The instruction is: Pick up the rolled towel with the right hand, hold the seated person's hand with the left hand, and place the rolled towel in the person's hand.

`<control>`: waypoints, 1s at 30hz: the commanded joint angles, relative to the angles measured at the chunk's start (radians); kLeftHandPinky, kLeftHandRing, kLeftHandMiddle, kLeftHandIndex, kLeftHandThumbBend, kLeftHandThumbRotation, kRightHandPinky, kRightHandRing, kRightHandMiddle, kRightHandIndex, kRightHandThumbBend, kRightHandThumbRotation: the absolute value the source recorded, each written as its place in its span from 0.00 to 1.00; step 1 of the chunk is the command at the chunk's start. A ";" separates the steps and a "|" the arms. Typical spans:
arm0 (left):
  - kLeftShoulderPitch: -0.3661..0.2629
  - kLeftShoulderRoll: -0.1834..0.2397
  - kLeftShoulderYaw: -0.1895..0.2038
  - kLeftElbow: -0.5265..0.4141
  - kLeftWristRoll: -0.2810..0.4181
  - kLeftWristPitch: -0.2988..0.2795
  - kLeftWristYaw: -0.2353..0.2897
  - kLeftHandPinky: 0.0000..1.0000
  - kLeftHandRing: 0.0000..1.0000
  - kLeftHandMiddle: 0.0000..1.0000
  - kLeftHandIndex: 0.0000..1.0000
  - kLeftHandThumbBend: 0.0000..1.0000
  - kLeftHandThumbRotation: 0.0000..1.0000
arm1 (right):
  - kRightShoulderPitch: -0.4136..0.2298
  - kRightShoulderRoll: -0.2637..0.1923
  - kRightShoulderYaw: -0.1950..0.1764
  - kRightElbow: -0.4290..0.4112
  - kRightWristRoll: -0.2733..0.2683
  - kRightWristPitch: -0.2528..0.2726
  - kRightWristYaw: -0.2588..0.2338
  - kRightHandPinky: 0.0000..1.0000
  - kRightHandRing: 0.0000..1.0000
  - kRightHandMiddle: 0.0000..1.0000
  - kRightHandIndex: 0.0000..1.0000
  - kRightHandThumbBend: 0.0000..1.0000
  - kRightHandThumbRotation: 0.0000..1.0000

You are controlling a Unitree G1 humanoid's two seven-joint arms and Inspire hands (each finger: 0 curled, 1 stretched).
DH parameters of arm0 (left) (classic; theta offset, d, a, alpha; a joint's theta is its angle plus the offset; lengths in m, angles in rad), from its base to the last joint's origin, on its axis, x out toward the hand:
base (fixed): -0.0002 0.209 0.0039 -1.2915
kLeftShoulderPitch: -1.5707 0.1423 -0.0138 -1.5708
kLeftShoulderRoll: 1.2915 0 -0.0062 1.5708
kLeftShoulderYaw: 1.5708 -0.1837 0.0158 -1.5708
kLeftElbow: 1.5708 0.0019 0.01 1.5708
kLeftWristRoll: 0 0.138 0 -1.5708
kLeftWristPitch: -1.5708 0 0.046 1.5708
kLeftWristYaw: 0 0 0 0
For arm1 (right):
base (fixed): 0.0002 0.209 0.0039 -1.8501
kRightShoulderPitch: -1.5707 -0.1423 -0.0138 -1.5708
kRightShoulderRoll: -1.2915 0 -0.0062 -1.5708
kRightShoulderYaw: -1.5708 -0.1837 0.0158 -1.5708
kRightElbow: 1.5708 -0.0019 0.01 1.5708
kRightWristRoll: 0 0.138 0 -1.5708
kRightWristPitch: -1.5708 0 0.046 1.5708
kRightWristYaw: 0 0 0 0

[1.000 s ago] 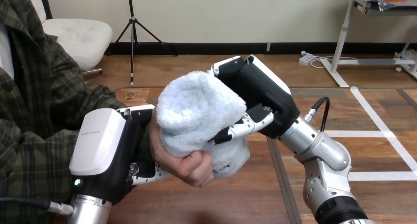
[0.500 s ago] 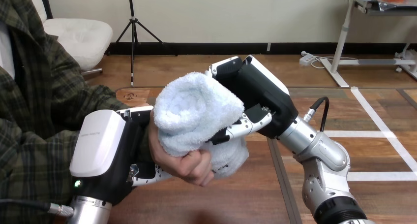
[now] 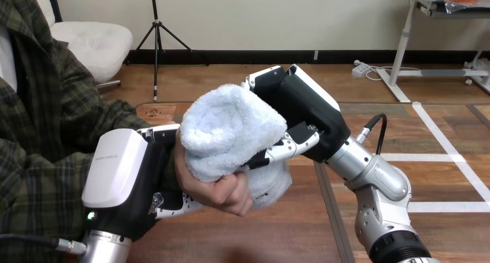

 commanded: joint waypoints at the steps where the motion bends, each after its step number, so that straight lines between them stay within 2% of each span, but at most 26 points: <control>1: -0.051 -0.015 -0.030 -0.023 -0.010 -0.051 0.009 0.31 0.33 0.38 0.39 0.96 0.00 | -0.028 0.031 0.016 -0.015 -0.002 -0.003 0.017 0.12 0.18 0.22 0.24 0.69 0.00; 5: -0.053 -0.012 -0.027 -0.014 -0.014 -0.058 0.013 0.31 0.33 0.38 0.39 0.96 0.00 | -0.028 0.028 0.014 -0.016 0.000 0.003 0.016 0.12 0.18 0.23 0.24 0.70 0.00; 11: -0.056 -0.009 -0.022 -0.006 -0.019 -0.061 0.014 0.32 0.34 0.39 0.39 0.97 0.00 | -0.028 0.025 0.005 -0.021 0.021 0.046 0.024 0.14 0.20 0.26 0.28 0.75 0.00; 13: -0.056 -0.009 -0.019 -0.003 -0.019 -0.056 0.012 0.32 0.35 0.39 0.40 0.97 0.00 | -0.028 0.024 0.000 -0.025 0.040 0.091 0.038 0.15 0.22 0.28 0.31 0.77 0.01; 21: -0.055 -0.006 -0.005 -0.002 -0.020 -0.024 -0.003 0.34 0.37 0.42 0.43 1.00 0.00 | -0.022 0.004 -0.003 -0.047 0.056 0.183 0.050 0.33 0.38 0.45 0.47 0.86 0.08; 23: -0.056 -0.004 -0.002 -0.001 -0.023 -0.018 -0.011 0.36 0.40 0.45 0.45 1.00 0.00 | -0.021 0.000 -0.004 -0.051 0.055 0.193 0.049 0.41 0.45 0.51 0.52 0.89 0.12; 30: -0.058 -0.002 0.016 0.028 -0.030 -0.006 -0.013 0.43 0.48 0.54 0.51 1.00 0.03 | -0.013 -0.019 -0.018 -0.056 0.047 0.195 0.023 0.53 0.58 0.64 0.64 0.95 0.23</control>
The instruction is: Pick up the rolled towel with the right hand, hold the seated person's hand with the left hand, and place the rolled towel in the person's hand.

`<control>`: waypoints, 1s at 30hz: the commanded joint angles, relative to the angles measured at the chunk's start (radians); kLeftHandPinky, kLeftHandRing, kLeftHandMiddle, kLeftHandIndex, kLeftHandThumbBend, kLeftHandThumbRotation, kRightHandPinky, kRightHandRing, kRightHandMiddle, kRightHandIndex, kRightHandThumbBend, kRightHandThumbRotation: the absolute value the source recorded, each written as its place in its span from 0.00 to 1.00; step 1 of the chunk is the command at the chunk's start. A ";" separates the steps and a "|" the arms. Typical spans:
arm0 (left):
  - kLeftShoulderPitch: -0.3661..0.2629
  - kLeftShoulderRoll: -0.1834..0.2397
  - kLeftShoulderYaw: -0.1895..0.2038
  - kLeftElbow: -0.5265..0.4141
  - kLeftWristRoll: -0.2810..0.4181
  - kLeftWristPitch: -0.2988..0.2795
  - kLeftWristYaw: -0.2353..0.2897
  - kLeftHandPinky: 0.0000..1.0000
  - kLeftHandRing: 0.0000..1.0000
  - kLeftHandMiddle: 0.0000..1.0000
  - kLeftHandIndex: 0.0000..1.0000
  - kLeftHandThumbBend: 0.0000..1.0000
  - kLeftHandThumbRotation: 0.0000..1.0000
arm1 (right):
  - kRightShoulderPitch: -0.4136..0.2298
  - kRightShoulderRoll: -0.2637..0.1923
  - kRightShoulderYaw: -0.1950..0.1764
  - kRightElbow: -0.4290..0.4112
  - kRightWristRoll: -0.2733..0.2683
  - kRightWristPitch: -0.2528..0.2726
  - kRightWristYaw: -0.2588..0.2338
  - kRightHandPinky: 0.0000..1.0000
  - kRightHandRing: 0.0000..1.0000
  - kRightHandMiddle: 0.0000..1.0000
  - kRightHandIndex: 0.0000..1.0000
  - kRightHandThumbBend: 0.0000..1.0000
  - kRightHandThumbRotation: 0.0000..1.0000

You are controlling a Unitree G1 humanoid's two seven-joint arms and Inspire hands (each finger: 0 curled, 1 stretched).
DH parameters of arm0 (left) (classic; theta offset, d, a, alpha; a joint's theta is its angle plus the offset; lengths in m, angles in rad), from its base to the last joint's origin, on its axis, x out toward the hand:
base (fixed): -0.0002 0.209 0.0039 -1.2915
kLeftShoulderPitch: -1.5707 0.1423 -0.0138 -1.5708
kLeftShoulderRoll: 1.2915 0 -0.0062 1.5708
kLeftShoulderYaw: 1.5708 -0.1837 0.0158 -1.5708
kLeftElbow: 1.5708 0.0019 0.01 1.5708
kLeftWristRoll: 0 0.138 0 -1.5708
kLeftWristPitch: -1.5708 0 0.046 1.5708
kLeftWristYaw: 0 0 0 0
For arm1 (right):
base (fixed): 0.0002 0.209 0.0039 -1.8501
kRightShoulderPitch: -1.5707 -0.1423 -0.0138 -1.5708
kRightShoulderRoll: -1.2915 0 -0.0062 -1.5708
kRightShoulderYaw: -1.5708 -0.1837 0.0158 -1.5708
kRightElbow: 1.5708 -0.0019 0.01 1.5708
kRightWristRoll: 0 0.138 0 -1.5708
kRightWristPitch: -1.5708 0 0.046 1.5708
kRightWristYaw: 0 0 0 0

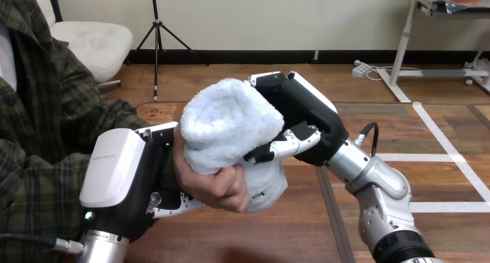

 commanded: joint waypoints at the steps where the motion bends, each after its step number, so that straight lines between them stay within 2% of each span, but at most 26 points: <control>1: -0.058 -0.004 -0.003 0.028 -0.024 -0.005 -0.005 0.44 0.49 0.55 0.53 1.00 0.04 | -0.015 -0.004 -0.011 -0.055 0.006 0.005 0.000 0.55 0.59 0.65 0.65 0.96 0.25; 3: -0.060 0.000 0.001 0.044 -0.028 -0.013 0.000 0.46 0.51 0.58 0.55 1.00 0.05 | -0.011 -0.006 -0.012 -0.060 0.002 -0.001 -0.011 0.57 0.62 0.67 0.68 0.97 0.26; 6: -0.065 0.007 0.010 0.074 -0.038 -0.026 0.006 0.50 0.57 0.64 0.64 1.00 0.12 | -0.001 -0.013 -0.014 -0.075 -0.012 -0.018 -0.051 0.61 0.67 0.72 0.72 0.99 0.31; 11: -0.065 0.012 0.020 0.081 -0.049 -0.027 -0.003 0.55 0.64 0.72 0.76 1.00 0.20 | 0.012 -0.018 -0.016 -0.095 -0.020 -0.024 -0.084 0.65 0.72 0.76 0.78 1.00 0.38; 20: -0.058 0.020 0.038 0.060 -0.064 -0.008 -0.027 0.64 0.75 0.81 0.88 1.00 0.27 | 0.025 -0.032 -0.037 -0.104 -0.010 -0.012 -0.114 0.70 0.78 0.80 0.84 1.00 0.44; 30: -0.052 0.027 0.054 0.034 -0.046 0.011 -0.042 0.74 0.85 0.89 0.93 1.00 0.32 | 0.029 -0.052 -0.071 -0.076 0.016 -0.013 -0.107 0.71 0.79 0.81 0.85 1.00 0.45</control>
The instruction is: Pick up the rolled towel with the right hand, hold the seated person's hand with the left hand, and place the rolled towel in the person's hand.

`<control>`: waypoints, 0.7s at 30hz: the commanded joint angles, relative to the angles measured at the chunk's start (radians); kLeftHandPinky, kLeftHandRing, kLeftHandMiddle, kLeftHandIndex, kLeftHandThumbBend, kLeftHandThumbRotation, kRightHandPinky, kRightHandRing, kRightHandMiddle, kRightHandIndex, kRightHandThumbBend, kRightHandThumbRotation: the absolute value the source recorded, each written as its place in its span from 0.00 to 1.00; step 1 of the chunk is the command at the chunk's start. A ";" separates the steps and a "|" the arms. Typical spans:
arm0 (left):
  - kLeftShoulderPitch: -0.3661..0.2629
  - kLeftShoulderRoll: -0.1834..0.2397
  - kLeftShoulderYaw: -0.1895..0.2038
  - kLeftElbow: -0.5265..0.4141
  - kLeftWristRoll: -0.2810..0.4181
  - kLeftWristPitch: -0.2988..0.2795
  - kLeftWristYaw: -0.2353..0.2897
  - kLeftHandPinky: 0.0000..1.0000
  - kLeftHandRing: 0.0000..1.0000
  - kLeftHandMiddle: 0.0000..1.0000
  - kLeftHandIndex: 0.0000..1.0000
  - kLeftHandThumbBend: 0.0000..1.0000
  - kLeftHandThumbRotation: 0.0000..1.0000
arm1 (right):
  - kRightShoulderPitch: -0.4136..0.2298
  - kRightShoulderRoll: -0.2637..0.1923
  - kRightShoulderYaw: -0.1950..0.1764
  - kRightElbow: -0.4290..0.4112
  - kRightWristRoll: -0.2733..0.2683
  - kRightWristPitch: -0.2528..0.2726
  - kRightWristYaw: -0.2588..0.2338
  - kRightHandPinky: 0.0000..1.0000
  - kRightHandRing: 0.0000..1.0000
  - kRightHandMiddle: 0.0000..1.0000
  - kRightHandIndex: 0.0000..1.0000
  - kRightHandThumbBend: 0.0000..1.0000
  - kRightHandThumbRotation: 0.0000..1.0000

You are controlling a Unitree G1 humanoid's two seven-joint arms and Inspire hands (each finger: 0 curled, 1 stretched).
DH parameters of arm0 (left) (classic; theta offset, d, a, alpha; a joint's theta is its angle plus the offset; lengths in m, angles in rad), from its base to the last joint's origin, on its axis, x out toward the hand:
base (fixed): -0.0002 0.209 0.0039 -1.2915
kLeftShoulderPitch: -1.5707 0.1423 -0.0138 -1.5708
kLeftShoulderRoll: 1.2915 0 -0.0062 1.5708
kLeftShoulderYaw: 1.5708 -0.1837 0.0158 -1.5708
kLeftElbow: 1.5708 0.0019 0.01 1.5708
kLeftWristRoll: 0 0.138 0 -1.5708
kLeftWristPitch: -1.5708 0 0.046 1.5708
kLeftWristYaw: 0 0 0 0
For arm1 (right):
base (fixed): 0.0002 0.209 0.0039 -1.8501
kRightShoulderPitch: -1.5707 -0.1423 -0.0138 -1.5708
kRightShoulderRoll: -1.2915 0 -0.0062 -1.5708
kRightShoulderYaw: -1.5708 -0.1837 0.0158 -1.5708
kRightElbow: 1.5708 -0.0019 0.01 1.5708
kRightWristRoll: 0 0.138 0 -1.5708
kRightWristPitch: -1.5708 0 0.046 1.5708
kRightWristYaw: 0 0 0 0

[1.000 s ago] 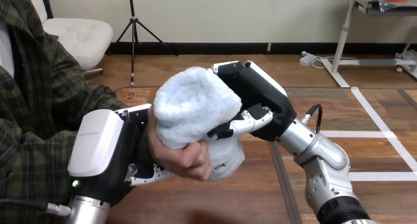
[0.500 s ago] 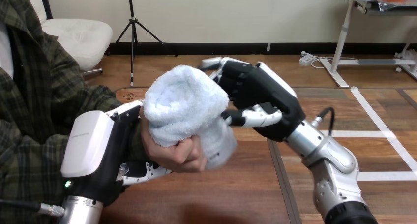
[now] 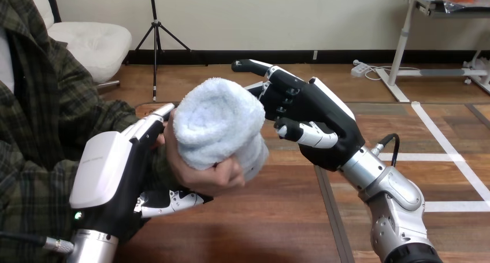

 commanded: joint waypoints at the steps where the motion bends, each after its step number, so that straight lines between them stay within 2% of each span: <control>1: -0.040 0.019 0.013 -0.025 -0.005 0.007 -0.010 0.75 0.86 0.89 0.94 1.00 0.32 | -0.040 -0.018 -0.046 -0.014 0.035 -0.010 -0.007 0.71 0.79 0.81 0.85 1.00 0.45; 8: -0.042 0.025 0.022 -0.027 -0.001 0.007 -0.017 0.81 0.90 0.94 0.97 1.00 0.38 | -0.030 -0.029 -0.063 0.000 0.035 -0.009 -0.013 0.71 0.79 0.81 0.84 1.00 0.45; 16: -0.045 0.031 0.033 -0.020 -0.015 0.001 -0.027 0.86 0.93 0.98 1.00 1.00 0.42 | -0.023 -0.040 -0.090 0.034 0.044 -0.015 0.006 0.71 0.78 0.81 0.83 0.98 0.43; 19: -0.045 0.032 0.036 -0.015 -0.017 -0.003 -0.026 0.87 0.95 0.99 1.00 1.00 0.44 | -0.017 -0.043 -0.094 0.046 0.029 -0.047 -0.005 0.70 0.78 0.80 0.83 0.98 0.44; 21: -0.044 0.030 0.038 -0.015 -0.019 -0.003 -0.024 0.88 0.96 0.99 1.00 1.00 0.45 | -0.011 -0.046 -0.096 0.048 0.027 -0.049 -0.004 0.70 0.77 0.80 0.82 0.98 0.45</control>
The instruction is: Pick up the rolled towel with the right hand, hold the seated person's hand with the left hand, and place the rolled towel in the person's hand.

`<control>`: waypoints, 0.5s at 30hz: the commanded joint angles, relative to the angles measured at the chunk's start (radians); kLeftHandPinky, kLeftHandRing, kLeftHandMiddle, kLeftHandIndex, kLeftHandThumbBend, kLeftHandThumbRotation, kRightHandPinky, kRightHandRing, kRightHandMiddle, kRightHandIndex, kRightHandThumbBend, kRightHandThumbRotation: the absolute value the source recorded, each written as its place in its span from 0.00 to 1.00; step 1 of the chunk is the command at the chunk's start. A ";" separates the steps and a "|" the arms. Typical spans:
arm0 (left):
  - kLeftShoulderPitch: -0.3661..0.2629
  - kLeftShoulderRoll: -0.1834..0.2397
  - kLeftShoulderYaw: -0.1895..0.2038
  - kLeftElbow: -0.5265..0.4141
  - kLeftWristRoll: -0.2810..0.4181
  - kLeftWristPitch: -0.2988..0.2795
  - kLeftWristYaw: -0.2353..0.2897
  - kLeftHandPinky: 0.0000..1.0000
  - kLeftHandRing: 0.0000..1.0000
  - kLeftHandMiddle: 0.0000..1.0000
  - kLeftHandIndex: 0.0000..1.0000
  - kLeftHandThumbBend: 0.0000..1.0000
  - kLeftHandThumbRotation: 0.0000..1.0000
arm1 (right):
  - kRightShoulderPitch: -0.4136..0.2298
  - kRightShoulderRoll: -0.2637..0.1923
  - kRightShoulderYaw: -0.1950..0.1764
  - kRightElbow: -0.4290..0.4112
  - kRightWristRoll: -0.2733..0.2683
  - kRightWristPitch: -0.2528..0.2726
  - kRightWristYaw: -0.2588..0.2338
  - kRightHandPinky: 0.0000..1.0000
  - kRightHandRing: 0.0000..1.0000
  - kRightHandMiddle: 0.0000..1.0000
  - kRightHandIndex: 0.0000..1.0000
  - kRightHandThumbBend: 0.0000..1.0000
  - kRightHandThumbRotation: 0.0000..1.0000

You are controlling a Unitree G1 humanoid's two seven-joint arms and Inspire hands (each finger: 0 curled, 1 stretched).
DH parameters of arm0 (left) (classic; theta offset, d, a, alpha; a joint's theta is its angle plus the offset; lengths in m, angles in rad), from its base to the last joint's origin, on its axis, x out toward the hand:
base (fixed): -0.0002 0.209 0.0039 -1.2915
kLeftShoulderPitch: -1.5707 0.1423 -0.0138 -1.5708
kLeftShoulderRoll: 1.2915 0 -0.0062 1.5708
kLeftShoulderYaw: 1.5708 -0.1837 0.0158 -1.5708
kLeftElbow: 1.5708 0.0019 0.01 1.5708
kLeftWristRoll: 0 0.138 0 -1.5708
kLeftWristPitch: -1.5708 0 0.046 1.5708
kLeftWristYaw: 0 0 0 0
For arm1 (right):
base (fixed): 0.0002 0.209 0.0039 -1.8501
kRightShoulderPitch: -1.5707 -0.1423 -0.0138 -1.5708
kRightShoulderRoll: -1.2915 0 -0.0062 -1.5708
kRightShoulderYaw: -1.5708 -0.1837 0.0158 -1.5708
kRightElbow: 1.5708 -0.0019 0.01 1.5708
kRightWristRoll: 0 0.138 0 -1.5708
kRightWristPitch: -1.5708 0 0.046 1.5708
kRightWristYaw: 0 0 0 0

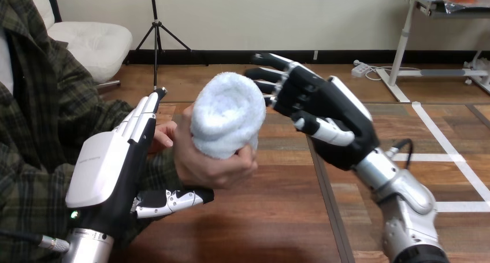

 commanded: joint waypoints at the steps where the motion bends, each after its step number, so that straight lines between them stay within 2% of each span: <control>1: -0.045 0.016 0.021 -0.015 -0.022 -0.004 0.005 0.88 0.96 0.99 1.00 1.00 0.46 | -0.013 -0.022 -0.028 0.012 0.008 -0.035 -0.006 0.69 0.77 0.80 0.82 0.98 0.45; 4: -0.040 0.017 0.024 -0.013 -0.029 -0.009 0.005 0.89 0.98 1.00 1.00 1.00 0.47 | -0.006 -0.024 -0.032 0.015 0.007 -0.036 -0.006 0.68 0.76 0.80 0.82 0.99 0.45; 10: -0.037 0.014 0.026 0.006 -0.029 -0.030 0.036 0.91 1.00 1.00 1.00 1.00 0.52 | 0.005 -0.034 -0.038 0.036 -0.002 -0.074 0.002 0.65 0.74 0.78 0.82 0.99 0.48; 15: -0.029 0.002 0.025 0.030 -0.057 -0.067 0.064 0.92 1.00 1.00 1.00 1.00 0.56 | 0.017 -0.036 -0.045 0.044 0.006 -0.089 0.009 0.63 0.71 0.77 0.82 0.99 0.49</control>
